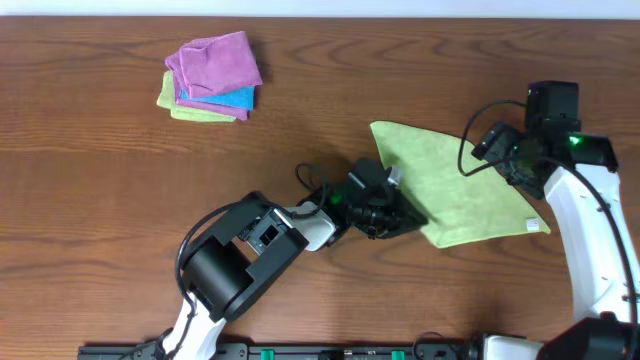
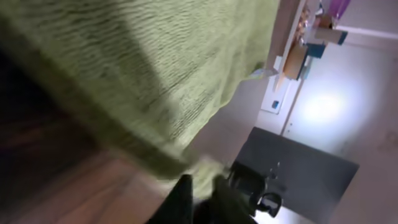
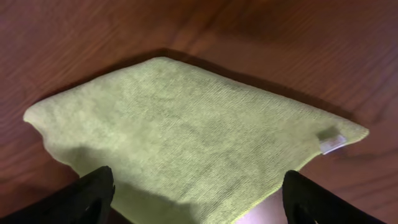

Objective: Fold the cloth
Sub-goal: 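Grasp the cloth's left corner with the left gripper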

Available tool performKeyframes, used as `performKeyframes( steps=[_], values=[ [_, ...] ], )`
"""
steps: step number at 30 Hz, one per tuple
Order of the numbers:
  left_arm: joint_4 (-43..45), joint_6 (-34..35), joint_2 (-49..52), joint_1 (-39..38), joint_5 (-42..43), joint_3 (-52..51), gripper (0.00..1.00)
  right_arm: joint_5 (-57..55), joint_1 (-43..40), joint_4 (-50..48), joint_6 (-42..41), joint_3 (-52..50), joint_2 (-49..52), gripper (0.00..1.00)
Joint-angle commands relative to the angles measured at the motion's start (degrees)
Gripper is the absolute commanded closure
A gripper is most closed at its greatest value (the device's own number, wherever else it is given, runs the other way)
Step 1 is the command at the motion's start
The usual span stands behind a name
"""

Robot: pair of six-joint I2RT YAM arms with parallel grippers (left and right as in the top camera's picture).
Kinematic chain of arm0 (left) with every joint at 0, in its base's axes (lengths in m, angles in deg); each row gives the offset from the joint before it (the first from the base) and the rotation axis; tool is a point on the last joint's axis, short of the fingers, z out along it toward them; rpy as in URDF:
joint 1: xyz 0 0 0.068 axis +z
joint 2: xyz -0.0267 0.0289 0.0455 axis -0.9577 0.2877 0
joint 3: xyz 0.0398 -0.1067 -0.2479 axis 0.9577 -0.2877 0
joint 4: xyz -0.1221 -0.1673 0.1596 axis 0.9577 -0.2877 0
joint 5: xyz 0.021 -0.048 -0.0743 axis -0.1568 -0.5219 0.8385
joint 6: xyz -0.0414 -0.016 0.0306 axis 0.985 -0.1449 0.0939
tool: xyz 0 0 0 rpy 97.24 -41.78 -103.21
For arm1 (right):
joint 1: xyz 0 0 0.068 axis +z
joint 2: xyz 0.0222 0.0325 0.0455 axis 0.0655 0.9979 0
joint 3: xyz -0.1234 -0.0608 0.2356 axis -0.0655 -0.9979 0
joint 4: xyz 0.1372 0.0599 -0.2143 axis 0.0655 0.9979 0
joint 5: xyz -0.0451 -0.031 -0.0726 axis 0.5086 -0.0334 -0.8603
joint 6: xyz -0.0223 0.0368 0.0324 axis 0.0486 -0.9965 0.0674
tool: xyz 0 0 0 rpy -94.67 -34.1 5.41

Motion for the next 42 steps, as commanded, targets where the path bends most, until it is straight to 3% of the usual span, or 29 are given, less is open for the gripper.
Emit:
performKeyframes(
  steps=[1,4,5,7,8,10,16,23,42],
  values=[
    [0.0,-4.3,1.3,1.0,0.7,0.4,0.94,1.6,-0.4,0.2,0.6,1.2,-0.3,0.13],
    [-0.3,-6.9,1.3,2.9,2.0,0.4,0.94,1.9,-0.4,0.6,0.6,1.2,-0.3,0.13],
    [-0.9,-7.1,1.3,3.6,2.4,0.4,0.88,1.9,-0.4,0.7,0.6,1.2,-0.3,0.13],
    [-1.3,-8.3,1.3,4.6,3.9,0.4,0.60,2.1,-0.4,0.7,0.6,1.2,-0.3,0.13],
    [-1.4,-9.2,1.3,5.0,4.9,0.4,0.51,2.3,-0.4,0.7,0.6,1.2,-0.3,0.13],
    [-1.5,-10.5,1.3,5.7,7.5,0.4,0.46,2.5,-0.4,0.7,0.6,1.2,-0.3,0.13],
    [-2.1,-10.4,1.3,6.6,10.9,0.4,0.43,3.1,-0.4,0.7,0.5,1.2,-0.3,0.13],
    [-9.2,-11.6,1.3,3.9,10.7,0.4,0.42,3.1,-0.4,0.6,0.5,1.2,-0.3,0.12],
    [-10.0,-10.9,1.6,-0.1,-0.6,0.4,0.31,5.7,-0.4,0.1,0.5,1.2,-0.3,0.12]
  ],
)
